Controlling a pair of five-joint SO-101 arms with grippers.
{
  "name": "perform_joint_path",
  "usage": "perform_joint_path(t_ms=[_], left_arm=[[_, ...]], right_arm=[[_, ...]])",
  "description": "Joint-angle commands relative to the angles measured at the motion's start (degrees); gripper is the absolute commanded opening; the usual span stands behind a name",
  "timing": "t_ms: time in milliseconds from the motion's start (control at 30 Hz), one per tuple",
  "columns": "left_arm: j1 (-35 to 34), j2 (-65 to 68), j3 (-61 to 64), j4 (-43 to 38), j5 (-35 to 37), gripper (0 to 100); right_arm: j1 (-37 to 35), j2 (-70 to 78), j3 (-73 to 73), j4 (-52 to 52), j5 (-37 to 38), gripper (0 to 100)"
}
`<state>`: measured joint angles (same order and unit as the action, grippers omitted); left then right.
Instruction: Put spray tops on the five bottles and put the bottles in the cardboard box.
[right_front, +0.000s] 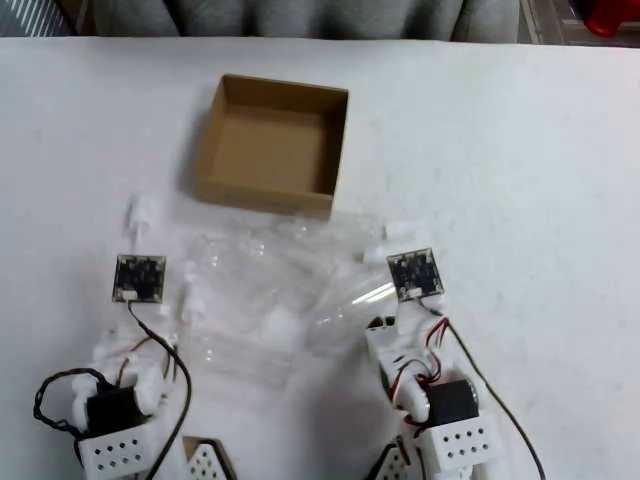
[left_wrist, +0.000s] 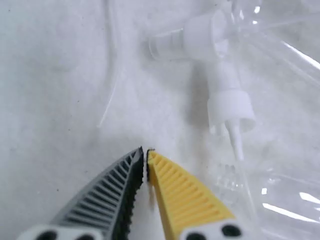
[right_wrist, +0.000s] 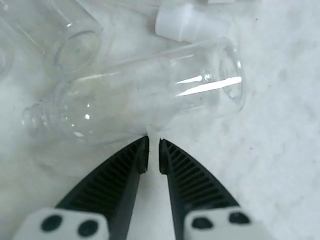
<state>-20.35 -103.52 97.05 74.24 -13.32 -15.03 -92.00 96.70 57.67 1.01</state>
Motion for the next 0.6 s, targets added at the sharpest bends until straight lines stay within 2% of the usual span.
perform_joint_path(t_ms=[0,267,567], left_arm=[[0.0,-0.8,0.0,-0.8,-0.3,2],[0.0,-0.8,0.0,-0.8,-0.4,2],[0.1,-0.8,-5.0,-3.1,-0.3,2]], right_arm=[[-0.2,-0.5,0.4,0.2,0.3,2.0],[0.3,-0.5,0.4,0.2,0.5,2.3],[10.1,-6.1,-1.8,0.1,0.6,2.5]])
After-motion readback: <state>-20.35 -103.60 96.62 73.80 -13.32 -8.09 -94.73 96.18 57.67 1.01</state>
